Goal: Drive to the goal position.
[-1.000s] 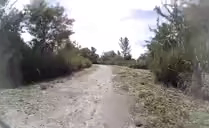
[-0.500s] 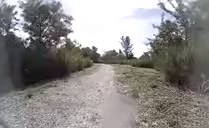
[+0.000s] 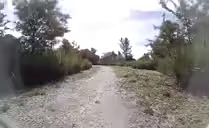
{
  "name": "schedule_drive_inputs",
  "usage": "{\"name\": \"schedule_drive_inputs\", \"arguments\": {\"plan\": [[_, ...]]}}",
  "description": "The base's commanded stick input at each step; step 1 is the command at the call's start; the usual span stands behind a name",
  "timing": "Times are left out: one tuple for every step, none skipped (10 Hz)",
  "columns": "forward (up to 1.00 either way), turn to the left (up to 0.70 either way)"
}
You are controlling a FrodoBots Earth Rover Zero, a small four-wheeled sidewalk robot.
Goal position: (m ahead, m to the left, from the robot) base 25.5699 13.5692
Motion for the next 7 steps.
{"name": "schedule_drive_inputs", "arguments": {"plan": [[0.85,0.00],[0.85,0.00],[0.85,0.00],[0.85,0.00],[0.85,0.00],[0.85,0.00],[0.85,0.00]]}}
